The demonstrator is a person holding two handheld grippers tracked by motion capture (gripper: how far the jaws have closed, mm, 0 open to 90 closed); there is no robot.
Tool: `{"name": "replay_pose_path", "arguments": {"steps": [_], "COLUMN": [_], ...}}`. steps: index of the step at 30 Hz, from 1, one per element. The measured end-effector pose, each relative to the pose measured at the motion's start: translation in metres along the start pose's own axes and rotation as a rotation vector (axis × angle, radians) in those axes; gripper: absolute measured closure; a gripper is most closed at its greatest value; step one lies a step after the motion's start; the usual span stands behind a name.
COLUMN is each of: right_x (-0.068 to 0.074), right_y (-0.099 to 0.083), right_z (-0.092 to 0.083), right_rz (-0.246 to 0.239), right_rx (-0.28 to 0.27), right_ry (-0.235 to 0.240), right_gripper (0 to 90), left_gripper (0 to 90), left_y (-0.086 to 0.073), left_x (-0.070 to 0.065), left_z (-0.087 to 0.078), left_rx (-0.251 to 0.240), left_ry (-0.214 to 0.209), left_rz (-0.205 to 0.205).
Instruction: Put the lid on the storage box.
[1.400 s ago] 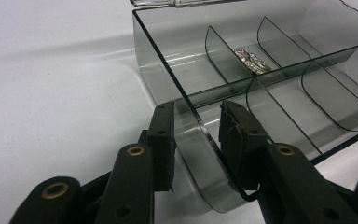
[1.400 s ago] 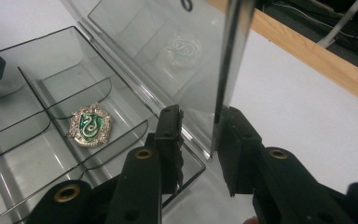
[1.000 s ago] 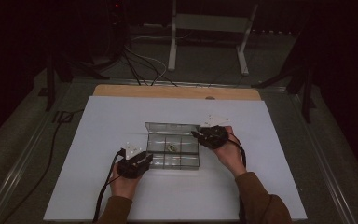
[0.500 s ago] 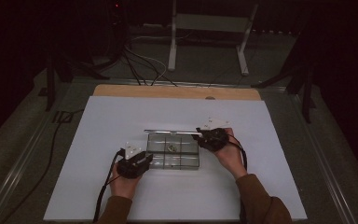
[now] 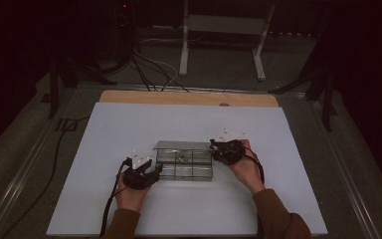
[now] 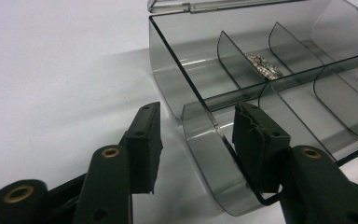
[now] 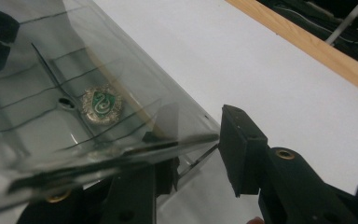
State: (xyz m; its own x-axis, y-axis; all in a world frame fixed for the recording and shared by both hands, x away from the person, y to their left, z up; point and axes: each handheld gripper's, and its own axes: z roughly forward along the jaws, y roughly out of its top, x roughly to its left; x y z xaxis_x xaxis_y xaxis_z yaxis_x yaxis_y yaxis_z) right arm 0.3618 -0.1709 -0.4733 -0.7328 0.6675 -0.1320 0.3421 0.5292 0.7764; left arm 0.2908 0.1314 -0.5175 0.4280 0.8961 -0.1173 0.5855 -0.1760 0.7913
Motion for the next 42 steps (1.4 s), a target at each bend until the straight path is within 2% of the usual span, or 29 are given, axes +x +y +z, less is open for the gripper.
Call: {"name": "replay_pose_path", "arguments": {"steps": [4, 5, 9, 12, 15, 19, 23, 26, 29, 31, 33, 34, 37, 39, 42], "right_x": [0.0, 0.0, 0.001, 0.002, 0.002, 0.004, 0.007, 0.008, 0.007, 0.006, 0.006, 0.007, 0.008, 0.007, 0.006], "right_y": [-0.001, -0.001, -0.001, -0.002, -0.002, -0.003, -0.006, -0.01, -0.013, -0.014, -0.016, -0.018, -0.022, -0.026, -0.03], "right_z": [0.0, -0.001, -0.002, -0.003, -0.004, -0.005, -0.006, -0.007, -0.008, -0.009, -0.012, -0.013, -0.02, -0.026, -0.031], "right_rz": [0.006, 0.006, 0.005, 0.006, 0.007, -0.002, -0.008, 0.011, 0.043, 0.071, 0.081, 0.085, 0.095, 0.12, 0.127], "right_rx": [-0.003, -0.002, -0.003, -0.006, -0.003, 0.006, 0.01, 0.01, 0.004, 0.02, 0.033, 0.029, 0.024, 0.014, 0.003], "right_ry": [0.002, 0.0, 0.002, 0.003, 0.004, 0.002, -0.002, 0.011, 0.048, 0.096, 0.117, 0.112, 0.094, 0.089, 0.069], "right_gripper": [67.0, 67.0, 66.8, 66.6, 66.2, 65.5, 64.0, 60.8, 46.7, 38.5, 30.7, 24.3, 14.1, 11.2, 8.1], "left_gripper": [52.4, 52.4, 56.8, 61.9, 72.6, 90.0, 90.0, 90.0, 90.0, 90.0, 90.0, 90.0, 90.0, 90.0, 90.0], "left_y": [0.002, 0.005, 0.014, 0.021, 0.025, 0.028, 0.028, 0.028, 0.026, 0.025, 0.024, 0.024, 0.022, 0.021, 0.02], "left_x": [0.002, 0.002, 0.0, -0.004, -0.01, -0.012, -0.011, -0.011, -0.013, -0.015, -0.015, -0.015, -0.014, -0.014, -0.013], "left_z": [-0.006, -0.013, -0.029, -0.038, -0.042, -0.043, -0.044, -0.044, -0.042, -0.041, -0.041, -0.041, -0.042, -0.042, -0.042], "left_rx": [-0.027, -0.06, -0.118, -0.141, -0.145, -0.14, -0.133, -0.131, -0.119, -0.11, -0.109, -0.108, -0.106, -0.104, -0.102], "left_ry": [-0.011, -0.025, -0.076, -0.098, -0.118, -0.111, -0.112, -0.117, -0.118, -0.119, -0.119, -0.118, -0.121, -0.122, -0.121], "left_rz": [-0.015, -0.022, -0.005, 0.022, 0.046, 0.032, 0.029, 0.03, 0.036, 0.042, 0.039, 0.04, 0.035, 0.029, 0.027]}}
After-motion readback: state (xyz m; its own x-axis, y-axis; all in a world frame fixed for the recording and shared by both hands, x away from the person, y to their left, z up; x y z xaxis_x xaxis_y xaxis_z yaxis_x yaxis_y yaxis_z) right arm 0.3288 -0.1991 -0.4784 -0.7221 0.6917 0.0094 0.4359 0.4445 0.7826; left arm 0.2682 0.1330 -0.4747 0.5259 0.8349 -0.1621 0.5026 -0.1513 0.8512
